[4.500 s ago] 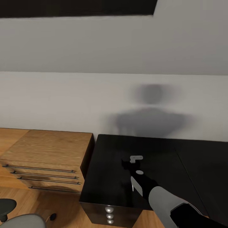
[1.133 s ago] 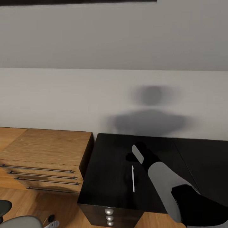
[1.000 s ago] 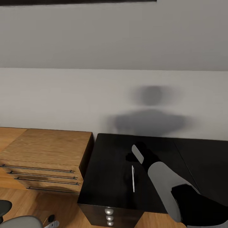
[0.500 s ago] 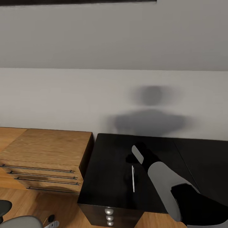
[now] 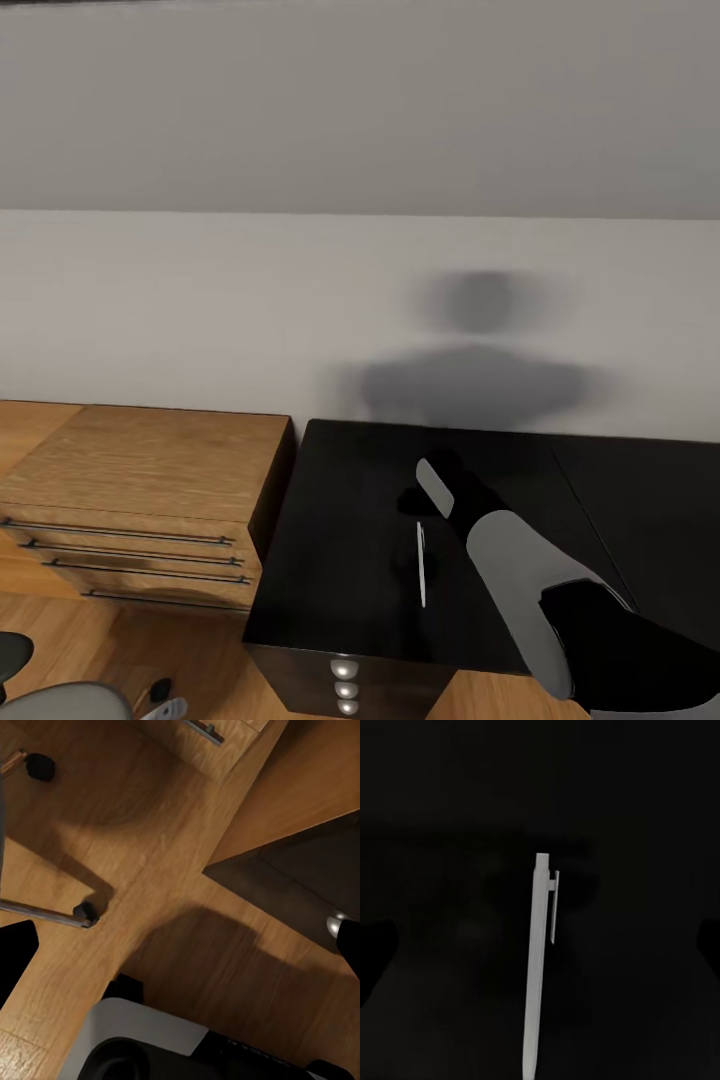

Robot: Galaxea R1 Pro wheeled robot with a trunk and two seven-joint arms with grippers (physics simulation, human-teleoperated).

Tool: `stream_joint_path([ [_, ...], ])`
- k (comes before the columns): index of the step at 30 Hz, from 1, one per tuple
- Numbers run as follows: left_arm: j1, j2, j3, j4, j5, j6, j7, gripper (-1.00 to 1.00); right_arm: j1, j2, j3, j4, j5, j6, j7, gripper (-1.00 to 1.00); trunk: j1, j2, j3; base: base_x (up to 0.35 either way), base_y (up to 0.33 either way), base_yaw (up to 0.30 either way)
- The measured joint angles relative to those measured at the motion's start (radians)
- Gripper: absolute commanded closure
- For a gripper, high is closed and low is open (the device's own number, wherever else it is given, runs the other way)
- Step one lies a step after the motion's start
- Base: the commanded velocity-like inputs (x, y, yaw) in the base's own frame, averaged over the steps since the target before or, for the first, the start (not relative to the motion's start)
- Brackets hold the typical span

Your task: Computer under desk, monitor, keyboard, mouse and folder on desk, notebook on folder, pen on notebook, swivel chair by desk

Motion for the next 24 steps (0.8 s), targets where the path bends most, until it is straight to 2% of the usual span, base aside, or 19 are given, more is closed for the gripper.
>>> stream_joint_path([
  [24, 0.0, 0.0, 0.0, 0.0, 0.0, 0.0, 0.001, -1.0, 0.0, 0.0, 0.0, 0.0, -0.001, -0.002, 0.01, -1.0, 0.092, -0.168, -0.075, 0.0, 0.0, 0.0],
])
